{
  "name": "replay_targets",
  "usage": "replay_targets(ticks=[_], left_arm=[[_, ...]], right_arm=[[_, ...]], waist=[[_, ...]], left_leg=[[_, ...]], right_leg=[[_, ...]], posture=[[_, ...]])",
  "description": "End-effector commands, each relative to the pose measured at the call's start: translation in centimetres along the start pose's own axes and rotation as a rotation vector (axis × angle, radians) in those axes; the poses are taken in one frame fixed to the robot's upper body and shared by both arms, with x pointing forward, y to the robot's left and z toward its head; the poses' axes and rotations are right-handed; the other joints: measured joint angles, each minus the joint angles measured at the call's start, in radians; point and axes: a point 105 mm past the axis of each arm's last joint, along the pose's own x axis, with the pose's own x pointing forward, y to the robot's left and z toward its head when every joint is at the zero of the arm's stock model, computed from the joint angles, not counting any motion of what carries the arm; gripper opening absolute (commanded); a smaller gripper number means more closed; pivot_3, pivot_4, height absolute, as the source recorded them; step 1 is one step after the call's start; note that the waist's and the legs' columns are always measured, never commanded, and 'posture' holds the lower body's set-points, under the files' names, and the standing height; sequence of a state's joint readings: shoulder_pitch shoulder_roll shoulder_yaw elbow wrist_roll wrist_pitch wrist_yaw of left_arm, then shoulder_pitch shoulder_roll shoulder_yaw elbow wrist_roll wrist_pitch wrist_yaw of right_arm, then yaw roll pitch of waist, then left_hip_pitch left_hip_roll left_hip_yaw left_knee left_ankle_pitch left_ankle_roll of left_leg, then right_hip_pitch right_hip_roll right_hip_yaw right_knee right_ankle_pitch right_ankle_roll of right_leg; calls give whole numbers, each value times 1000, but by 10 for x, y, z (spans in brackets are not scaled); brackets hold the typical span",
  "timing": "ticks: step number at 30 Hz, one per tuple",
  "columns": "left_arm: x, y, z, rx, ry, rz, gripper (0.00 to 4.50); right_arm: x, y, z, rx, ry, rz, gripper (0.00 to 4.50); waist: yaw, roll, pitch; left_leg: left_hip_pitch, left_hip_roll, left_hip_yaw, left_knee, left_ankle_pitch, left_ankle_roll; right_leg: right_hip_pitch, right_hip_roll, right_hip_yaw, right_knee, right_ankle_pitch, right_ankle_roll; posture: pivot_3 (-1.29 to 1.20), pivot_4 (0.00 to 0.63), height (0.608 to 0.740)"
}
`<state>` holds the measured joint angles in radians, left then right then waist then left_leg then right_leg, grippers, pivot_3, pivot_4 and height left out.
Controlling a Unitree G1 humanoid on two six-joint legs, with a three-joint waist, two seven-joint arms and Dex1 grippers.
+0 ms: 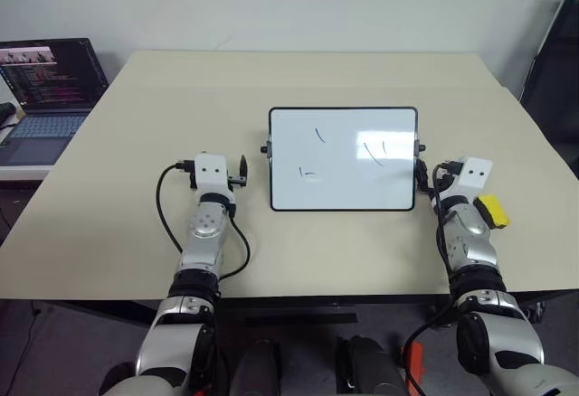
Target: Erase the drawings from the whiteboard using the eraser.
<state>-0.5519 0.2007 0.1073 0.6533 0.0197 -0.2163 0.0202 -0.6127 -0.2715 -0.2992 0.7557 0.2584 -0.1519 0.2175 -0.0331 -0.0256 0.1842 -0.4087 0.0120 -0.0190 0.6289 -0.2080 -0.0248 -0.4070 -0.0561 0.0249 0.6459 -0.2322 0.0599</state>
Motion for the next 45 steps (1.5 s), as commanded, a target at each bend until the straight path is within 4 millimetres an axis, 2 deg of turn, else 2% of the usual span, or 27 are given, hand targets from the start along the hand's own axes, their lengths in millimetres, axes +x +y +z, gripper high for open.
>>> replay_targets(ticks=[1, 6, 8, 10, 13, 15, 18, 19, 20, 21, 23, 26, 31, 33, 37, 41, 45], left_arm=[[6, 1, 21, -18, -60, -3, 4500], [8, 5, 29, -22, -72, 0, 4500], [8, 7, 26, -21, -62, -14, 4500], [7, 7, 31, -36, -76, -97, 4500], [2, 24, 53, -67, -125, -239, 4500], [-9, 26, 73, -136, -137, -423, 4500], [-27, 14, 121, -195, -180, -690, 4500], [-35, 1, 138, -177, -196, -798, 4500], [-41, -7, 147, -164, -199, -872, 4500], [-47, -24, 156, -164, -203, -966, 4500], [-58, -56, 162, -148, -191, -1114, 4500], [-68, -93, 148, -96, -134, -1236, 4500], [-79, -146, 102, 59, -32, -1363, 4500], [-84, -165, 91, 91, -24, -1412, 4500], [-91, -190, 91, 77, -56, -1470, 4500], [-99, -207, 89, 72, -82, -1497, 4500], [-102, -210, 82, 91, -74, -1495, 4500]], right_arm=[[3, -6, 28, -20, -90, 2, 4444], [-2, -15, 38, -24, -110, -6, 4444], [-4, -22, 41, -29, -112, -20, 4444], [-6, -28, 47, -32, -103, -25, 4444], [-12, -35, 65, -42, -105, 3, 4444], [-17, -42, 79, -64, -94, 24, 4444], [-25, -57, 98, -105, -68, 32, 4444], [-28, -60, 102, -129, -41, 48, 4444], [-30, -62, 104, -144, -18, 59, 4444], [-32, -65, 104, -164, 27, 71, 4444], [-36, -72, 100, -199, 118, 75, 4444], [-42, -84, 97, -197, 200, 60, 4444], [-55, -99, 92, -195, 324, 69, 4444], [-61, -106, 86, -203, 401, 69, 4444], [-66, -114, 77, -206, 500, 79, 4444], [-66, -120, 68, -200, 551, 79, 4444], [-64, -122, 62, -191, 574, 83, 4444]], waist=[[0, 0, 0], [1, 0, 0], [1, 0, 0], [1, 0, 0], [0, 0, 0], [-1, 0, 0], [1, 0, 0], [5, 0, 0], [8, 0, 0], [12, 0, 0], [18, 0, 0], [17, 0, -1], [-1, 1, -1], [0, 1, -1], [1, 1, -1], [0, 2, -1], [1, 2, -1]], left_leg=[[0, 0, 0, 0, 0, 0], [0, 0, -1, 0, 0, 0], [0, 0, -1, 0, 0, 0], [0, 0, -1, 0, 0, 0], [0, 0, -1, 0, 0, 0], [0, 0, -1, 0, 0, 0], [-1, 1, -1, 0, 0, 0], [-1, 1, -2, 0, 0, 0], [-1, 0, -3, 1, 0, 0], [-1, 0, -4, 1, 0, 0], [-1, 0, -5, 2, 0, 0], [0, 0, -4, 2, 0, 0], [0, 0, -4, 1, 0, 0], [0, 0, -3, 1, 0, 0], [-1, 0, -3, 2, 0, 0], [0, 0, -3, 2, 0, 0], [0, 0, -3, 2, 0, 0]], right_leg=[[0, 0, 0, 0, 0, 0], [0, 0, 0, 0, 0, 0], [0, 0, -1, 0, 0, 0], [0, 0, -1, 0, 0, 0], [0, 0, -1, 0, 0, 0], [0, 0, -1, 0, 0, -1], [0, 0, -1, 0, 0, -1], [0, 0, -2, 0, 0, -1], [1, 0, -3, 0, -1, -1], [2, 0, -4, -1, -1, -1], [3, 0, -5, -1, -1, -1], [4, 0, -4, -1, -1, 0], [2, 1, -3, -1, -2, -2], [2, 1, -3, -1, -2, -2], [2, 1, -3, -1, -4, 2], [2, 1, -3, -1, -4, 2], [2, 1, -3, -1, -4, 2]], posture=[[0, 150, 740], [0, 150, 740], [0, 150, 740], [0, 150, 740], [0, 150, 740], [0, 150, 740], [0, 150, 740], [0, 150, 740], [0, 150, 740], [0, 150, 740], [0, 150, 740], [0, 150, 740], [0, 150, 740], [0, 150, 740], [0, 150, 740], [0, 150, 740], [0, 150, 740]])
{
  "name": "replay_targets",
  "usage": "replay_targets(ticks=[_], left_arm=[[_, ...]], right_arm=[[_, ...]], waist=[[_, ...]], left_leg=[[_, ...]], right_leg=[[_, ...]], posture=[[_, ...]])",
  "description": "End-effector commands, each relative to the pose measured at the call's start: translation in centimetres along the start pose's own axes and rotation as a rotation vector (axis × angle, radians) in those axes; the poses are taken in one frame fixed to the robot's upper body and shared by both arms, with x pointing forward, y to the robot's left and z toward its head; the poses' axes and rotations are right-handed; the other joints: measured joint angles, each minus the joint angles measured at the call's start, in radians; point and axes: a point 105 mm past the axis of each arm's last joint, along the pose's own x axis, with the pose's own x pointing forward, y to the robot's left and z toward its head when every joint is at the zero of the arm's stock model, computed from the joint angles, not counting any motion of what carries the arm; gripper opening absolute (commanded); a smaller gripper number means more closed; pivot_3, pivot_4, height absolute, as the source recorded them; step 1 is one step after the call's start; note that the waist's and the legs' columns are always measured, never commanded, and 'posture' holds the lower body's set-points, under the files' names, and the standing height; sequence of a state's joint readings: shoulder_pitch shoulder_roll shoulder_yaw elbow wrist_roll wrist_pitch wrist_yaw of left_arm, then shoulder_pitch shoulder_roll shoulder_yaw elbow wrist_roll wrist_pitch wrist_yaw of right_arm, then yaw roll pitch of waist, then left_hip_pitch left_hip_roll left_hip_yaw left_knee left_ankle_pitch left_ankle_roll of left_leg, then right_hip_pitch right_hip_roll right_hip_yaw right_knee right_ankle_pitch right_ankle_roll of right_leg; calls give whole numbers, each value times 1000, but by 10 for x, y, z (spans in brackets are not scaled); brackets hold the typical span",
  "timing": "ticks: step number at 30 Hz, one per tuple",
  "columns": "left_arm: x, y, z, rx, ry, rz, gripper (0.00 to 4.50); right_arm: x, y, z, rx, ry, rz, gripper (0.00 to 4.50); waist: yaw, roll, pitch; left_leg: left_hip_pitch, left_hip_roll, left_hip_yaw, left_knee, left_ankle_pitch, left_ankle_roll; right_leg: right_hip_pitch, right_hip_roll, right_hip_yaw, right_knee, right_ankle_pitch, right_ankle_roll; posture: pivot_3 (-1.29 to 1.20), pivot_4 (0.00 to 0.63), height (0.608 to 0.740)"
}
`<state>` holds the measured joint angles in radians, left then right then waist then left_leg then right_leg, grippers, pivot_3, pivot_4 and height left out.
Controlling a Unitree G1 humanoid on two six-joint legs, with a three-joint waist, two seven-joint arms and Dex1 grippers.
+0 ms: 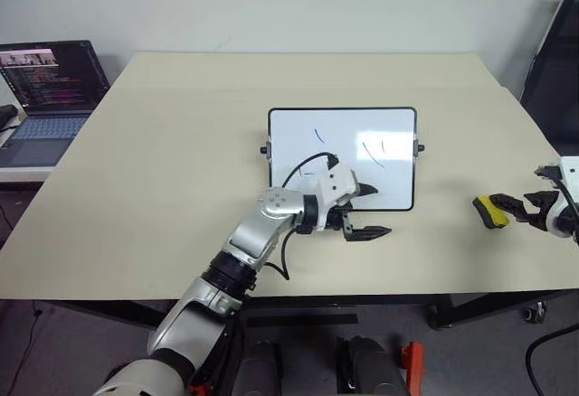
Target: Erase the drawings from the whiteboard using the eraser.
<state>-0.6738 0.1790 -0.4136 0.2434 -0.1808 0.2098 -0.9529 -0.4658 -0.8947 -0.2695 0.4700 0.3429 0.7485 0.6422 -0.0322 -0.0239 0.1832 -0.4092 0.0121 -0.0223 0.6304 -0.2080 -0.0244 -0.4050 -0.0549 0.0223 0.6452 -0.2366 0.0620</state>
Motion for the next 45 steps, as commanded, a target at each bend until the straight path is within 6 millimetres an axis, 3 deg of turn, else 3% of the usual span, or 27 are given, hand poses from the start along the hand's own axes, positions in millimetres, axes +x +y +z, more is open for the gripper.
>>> replay_targets(ticks=[1, 21, 24, 32, 39, 45], left_arm=[[0, -1, 1, 33, 2, 0, 4500], [-6, 1, -9, 41, 49, 29, 4500], [-6, 2, -10, 41, 51, 29, 4500], [-5, 1, -10, 42, 53, 24, 4500], [-7, 1, -10, 42, 56, 23, 4500], [-21, 12, 12, 39, -13, 65, 4500]], right_arm=[[-4, -4, 13, -31, -31, -1, 4444], [2, 10, -8, -29, 35, 74, 4444], [3, 13, -10, -29, 41, 81, 3860], [2, 12, -9, -31, 33, 76, 1006], [2, 13, -8, -41, 28, 78, 859], [-7, 22, 18, -92, -47, 93, 858]], waist=[[0, 0, 0], [1, 0, 0], [1, 0, 0], [1, 0, 0], [1, 0, 0], [0, 0, 0]], left_leg=[[0, 0, 0, 0, 0, 0], [0, 0, 0, 0, 0, 0], [0, 0, 0, 0, 0, 0], [0, 0, 0, 0, 0, 0], [0, 0, 0, 0, 0, 0], [0, 0, -1, 0, 0, 0]], right_leg=[[0, 0, 0, 0, 0, 0], [0, 0, 0, 0, 0, 0], [0, 0, 0, 0, 0, 0], [0, 0, 0, 0, 0, 0], [0, 0, 0, 1, 0, 0], [0, 0, 0, 1, 0, 0]], posture=[[0, 150, 740], [0, 150, 740], [0, 150, 740], [0, 150, 740], [0, 150, 740], [0, 150, 740]])
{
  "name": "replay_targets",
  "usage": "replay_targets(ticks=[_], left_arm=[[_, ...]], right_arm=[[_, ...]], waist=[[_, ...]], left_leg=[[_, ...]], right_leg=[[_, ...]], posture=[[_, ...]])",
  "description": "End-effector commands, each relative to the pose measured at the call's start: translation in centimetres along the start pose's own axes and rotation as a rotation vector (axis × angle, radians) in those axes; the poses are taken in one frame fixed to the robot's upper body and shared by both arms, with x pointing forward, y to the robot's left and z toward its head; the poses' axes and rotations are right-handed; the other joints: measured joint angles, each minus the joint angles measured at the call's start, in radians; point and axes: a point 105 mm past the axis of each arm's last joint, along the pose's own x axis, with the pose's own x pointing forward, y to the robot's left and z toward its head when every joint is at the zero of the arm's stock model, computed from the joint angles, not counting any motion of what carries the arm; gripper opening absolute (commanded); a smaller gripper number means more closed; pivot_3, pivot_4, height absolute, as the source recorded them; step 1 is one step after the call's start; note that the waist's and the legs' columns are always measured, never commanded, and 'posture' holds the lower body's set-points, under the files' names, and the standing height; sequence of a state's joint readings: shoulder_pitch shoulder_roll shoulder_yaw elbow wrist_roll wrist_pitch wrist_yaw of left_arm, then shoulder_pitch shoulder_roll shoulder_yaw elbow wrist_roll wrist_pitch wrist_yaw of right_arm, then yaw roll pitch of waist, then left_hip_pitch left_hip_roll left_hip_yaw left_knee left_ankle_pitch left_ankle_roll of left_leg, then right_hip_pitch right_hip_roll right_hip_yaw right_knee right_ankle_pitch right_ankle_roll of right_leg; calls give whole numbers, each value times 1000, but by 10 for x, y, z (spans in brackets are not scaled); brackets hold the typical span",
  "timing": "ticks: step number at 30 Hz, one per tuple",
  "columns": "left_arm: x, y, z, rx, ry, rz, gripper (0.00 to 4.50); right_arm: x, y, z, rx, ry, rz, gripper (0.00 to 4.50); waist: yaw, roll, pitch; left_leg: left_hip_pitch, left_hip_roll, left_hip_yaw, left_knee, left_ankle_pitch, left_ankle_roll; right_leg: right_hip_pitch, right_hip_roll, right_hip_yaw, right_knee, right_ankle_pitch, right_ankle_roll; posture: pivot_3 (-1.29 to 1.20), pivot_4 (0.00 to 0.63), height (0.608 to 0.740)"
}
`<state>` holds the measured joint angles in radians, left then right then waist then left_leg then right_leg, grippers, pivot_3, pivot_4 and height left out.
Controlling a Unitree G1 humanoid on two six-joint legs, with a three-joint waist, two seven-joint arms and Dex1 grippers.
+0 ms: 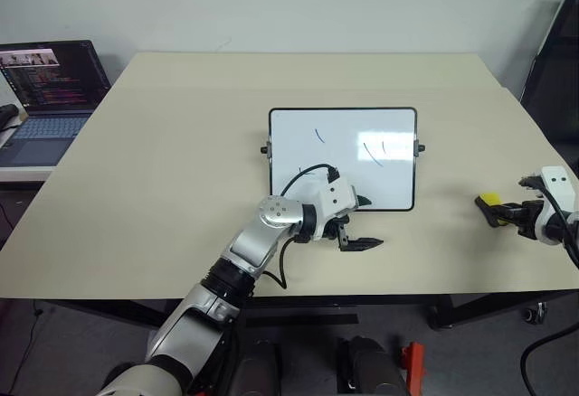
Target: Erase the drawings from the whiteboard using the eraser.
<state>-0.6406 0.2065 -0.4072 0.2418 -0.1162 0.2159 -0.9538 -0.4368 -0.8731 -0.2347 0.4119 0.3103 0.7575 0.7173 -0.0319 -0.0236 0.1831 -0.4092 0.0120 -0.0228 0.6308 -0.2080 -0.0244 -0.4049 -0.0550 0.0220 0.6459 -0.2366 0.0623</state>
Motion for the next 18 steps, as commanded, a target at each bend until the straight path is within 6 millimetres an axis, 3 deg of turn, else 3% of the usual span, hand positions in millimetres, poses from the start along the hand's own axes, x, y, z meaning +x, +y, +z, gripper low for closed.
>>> replay_targets(ticks=[1, 6, 11, 15, 18], left_arm=[[-24, 16, 37, 30, -119, 56, 4500], [-86, 32, 48, -21, -161, 172, 4500], [-165, 47, 11, -28, -33, 377, 4500], [-199, 56, -9, 42, 66, 503, 4500], [-213, 61, -7, 88, 50, 577, 4500]], right_arm=[[-18, 6, 40, -68, -121, 1, 858], [-41, 39, 84, -233, -246, 68, 857], [-50, 87, 112, -406, -326, 211, 857], [-49, 117, 128, -479, -373, 285, 857], [-47, 137, 135, -514, -398, 341, 857]], waist=[[-1, 0, 0], [-6, 2, 0], [-6, 2, 0], [1, 2, 0], [11, 1, 0]], left_leg=[[0, 0, 0, 0, 0, 0], [0, 1, 0, -1, 0, 0], [1, 1, -1, 0, 0, 0], [0, 1, -1, 0, 0, 0], [0, 1, -1, 0, 0, 0]], right_leg=[[0, 0, 0, 0, 0, 0], [-1, 0, 0, 1, 0, 0], [0, 0, -1, 0, -1, 0], [0, 0, -2, 0, -1, -1], [0, 0, -3, 0, -1, -1]], posture=[[0, 150, 740], [0, 150, 740], [0, 150, 740], [0, 150, 740], [0, 150, 740]])
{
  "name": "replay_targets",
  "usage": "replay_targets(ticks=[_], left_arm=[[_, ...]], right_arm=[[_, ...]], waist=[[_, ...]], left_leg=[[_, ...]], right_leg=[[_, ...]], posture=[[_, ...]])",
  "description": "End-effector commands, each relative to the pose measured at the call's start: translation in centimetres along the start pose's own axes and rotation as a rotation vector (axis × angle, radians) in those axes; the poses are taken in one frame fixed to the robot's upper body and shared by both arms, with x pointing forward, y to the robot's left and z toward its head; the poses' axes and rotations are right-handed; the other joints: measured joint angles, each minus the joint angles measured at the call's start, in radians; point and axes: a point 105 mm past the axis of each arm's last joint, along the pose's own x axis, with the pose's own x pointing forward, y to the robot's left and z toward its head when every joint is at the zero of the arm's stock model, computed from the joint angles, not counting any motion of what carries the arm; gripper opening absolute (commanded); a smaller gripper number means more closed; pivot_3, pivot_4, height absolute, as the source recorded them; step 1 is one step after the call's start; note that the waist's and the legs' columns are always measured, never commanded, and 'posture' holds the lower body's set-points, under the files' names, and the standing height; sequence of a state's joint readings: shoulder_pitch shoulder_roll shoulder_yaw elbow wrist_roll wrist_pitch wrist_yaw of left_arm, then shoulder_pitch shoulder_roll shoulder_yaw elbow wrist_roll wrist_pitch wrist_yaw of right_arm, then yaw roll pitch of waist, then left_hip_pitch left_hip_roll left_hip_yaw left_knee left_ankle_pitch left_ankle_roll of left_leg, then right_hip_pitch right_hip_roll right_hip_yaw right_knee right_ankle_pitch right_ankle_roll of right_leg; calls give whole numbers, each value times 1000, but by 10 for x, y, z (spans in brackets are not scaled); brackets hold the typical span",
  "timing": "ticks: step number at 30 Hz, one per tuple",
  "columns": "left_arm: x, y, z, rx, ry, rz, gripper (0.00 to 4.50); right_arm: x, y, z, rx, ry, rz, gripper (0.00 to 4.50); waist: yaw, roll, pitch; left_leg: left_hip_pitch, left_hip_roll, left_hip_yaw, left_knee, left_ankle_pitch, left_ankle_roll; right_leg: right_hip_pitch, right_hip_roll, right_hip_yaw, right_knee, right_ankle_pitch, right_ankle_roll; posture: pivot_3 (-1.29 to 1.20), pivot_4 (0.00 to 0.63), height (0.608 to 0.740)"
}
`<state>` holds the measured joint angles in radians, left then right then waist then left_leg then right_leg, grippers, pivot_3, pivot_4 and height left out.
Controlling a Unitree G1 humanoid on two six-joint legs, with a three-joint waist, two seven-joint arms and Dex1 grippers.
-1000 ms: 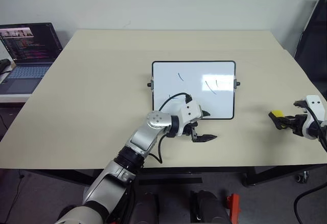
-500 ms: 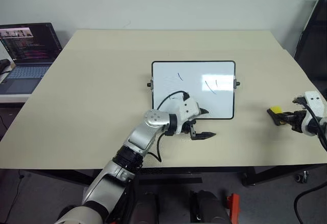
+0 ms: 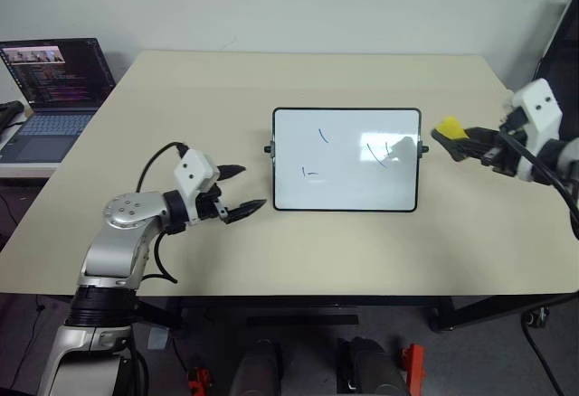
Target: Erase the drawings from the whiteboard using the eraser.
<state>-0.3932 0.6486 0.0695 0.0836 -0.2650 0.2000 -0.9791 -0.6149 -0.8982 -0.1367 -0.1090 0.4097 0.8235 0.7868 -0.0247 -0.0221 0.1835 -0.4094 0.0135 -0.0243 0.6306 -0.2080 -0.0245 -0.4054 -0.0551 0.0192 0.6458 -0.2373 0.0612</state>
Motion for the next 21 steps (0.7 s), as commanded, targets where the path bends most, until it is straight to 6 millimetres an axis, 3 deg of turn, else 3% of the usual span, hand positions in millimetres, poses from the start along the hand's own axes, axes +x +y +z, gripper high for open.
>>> replay_targets(ticks=[1, 6, 15, 21], left_arm=[[-12, 15, 16, 80, -71, 83, 4500], [-23, 13, 36, 93, -150, 88, 4500], [-25, 12, 45, 101, -127, 53, 4500], [-22, 8, 45, 86, -117, 38, 4500]], right_arm=[[5, 14, 22, -65, -57, 50, 857], [29, 38, 32, -109, -83, 141, 857], [36, 37, 33, -113, -89, 147, 857], [38, 38, 51, -138, -147, 145, 857]], waist=[[6, 0, 0], [4, 0, 0], [3, 0, 0], [-3, 0, 0]], left_leg=[[-1, 0, -1, 0, 0, 0], [-4, 0, -1, 0, 0, 0], [-5, 0, -1, 0, 0, 0], [-5, 0, -1, 0, 0, 0]], right_leg=[[0, 0, -1, 0, 0, 0], [-3, 0, -1, -1, 3, -5], [-4, 0, -2, 0, 3, -5], [-4, 0, -2, 0, 3, -5]], posture=[[0, 150, 740], [0, 150, 740], [0, 150, 740], [0, 150, 740]])
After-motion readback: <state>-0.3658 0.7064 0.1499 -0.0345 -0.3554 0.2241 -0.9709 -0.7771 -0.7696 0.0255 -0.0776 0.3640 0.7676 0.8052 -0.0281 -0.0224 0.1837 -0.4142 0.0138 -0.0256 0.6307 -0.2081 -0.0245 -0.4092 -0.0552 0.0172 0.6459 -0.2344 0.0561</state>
